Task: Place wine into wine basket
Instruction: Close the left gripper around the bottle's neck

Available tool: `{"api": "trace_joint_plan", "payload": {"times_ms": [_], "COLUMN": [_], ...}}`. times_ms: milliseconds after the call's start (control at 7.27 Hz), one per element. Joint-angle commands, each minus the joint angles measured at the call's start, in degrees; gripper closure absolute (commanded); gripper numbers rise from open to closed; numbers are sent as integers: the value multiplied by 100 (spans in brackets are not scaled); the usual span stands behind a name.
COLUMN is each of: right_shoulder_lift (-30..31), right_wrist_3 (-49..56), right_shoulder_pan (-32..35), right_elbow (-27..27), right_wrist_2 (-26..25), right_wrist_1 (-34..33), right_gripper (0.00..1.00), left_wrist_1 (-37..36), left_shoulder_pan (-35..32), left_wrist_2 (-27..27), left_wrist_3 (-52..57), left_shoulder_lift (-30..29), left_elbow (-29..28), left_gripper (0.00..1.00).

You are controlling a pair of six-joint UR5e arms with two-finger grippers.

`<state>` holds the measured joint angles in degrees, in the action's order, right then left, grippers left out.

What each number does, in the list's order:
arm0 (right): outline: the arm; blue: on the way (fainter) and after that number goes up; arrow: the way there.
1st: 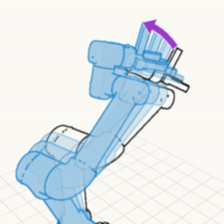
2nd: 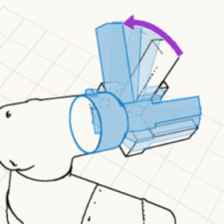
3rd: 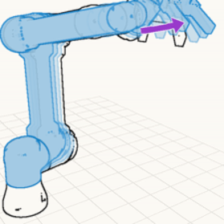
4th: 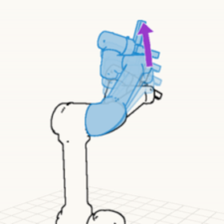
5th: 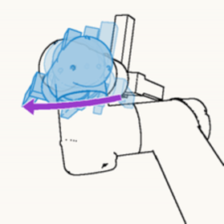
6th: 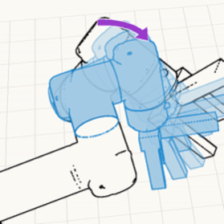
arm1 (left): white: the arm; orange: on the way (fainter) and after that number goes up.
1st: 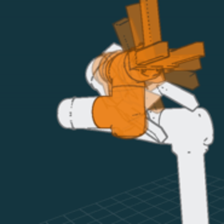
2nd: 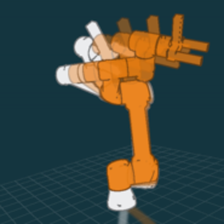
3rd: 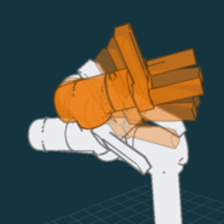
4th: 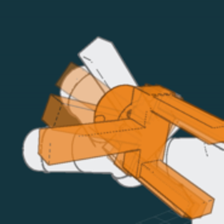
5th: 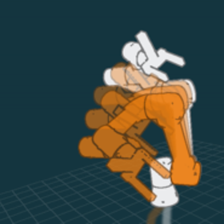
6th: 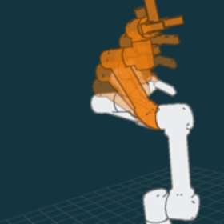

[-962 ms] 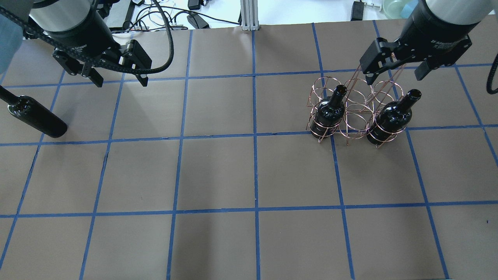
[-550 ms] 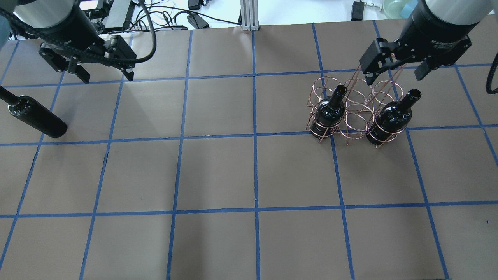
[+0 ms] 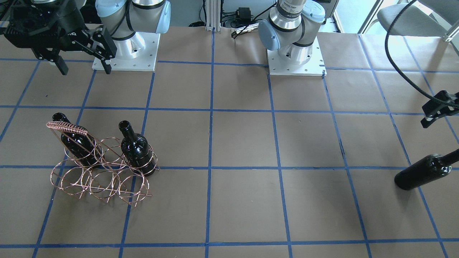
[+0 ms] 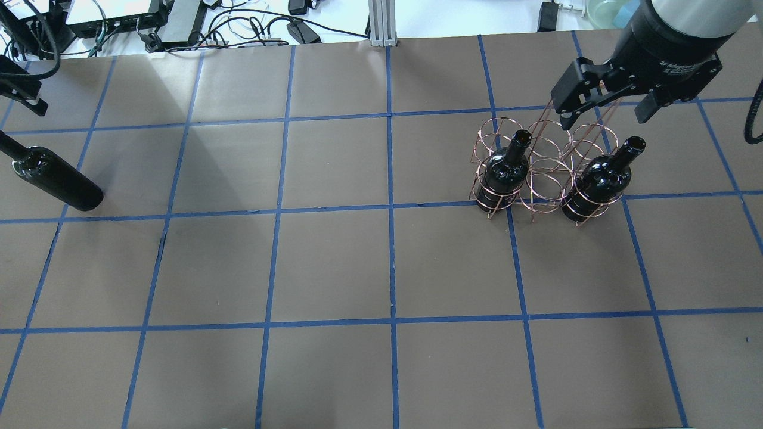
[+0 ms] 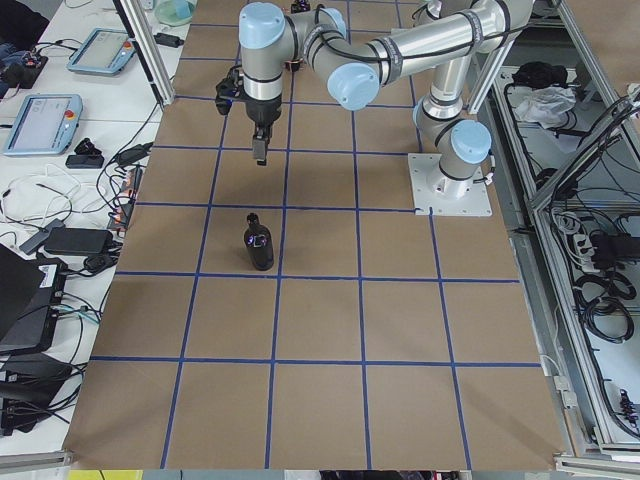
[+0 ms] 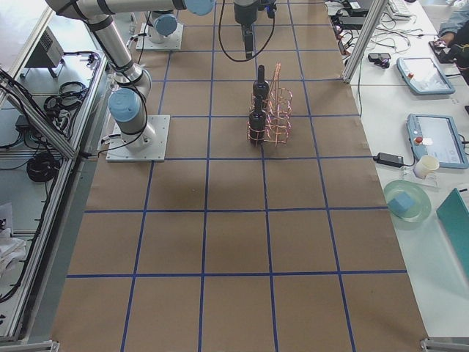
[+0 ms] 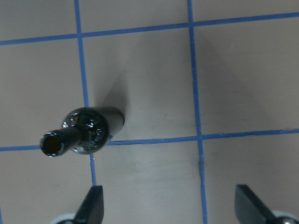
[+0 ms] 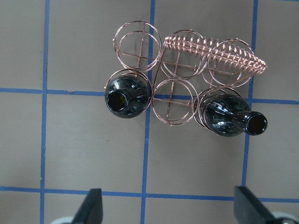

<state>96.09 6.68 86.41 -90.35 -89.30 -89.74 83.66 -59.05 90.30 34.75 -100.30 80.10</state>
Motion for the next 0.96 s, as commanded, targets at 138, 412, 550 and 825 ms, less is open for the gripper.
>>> {"api": "trace_joint_plan", "payload": {"times_ms": [138,412,550,825], "right_shoulder_lift": [-2,-2,-2,6], "right_wrist_3": [9,0,0,9], "right_shoulder_pan": [-1,-1,-1,-1], "right_elbow": [0,0,0,-9], "right_wrist_2": [0,0,0,0], "right_wrist_1": [0,9,9,9], "right_gripper": [0,0,0,0], "left_wrist_1": [-435,-665,-693,-650], "left_shoulder_pan": [534,596,588,596], "left_wrist_2": [4,-48,-48,4], "left_wrist_3": [478,401,270,119], "left_shoulder_lift": [-795,-1156,-1297,-1386], "left_elbow": [-477,-478,-478,-469], "left_gripper": [0,0,0,0]}}
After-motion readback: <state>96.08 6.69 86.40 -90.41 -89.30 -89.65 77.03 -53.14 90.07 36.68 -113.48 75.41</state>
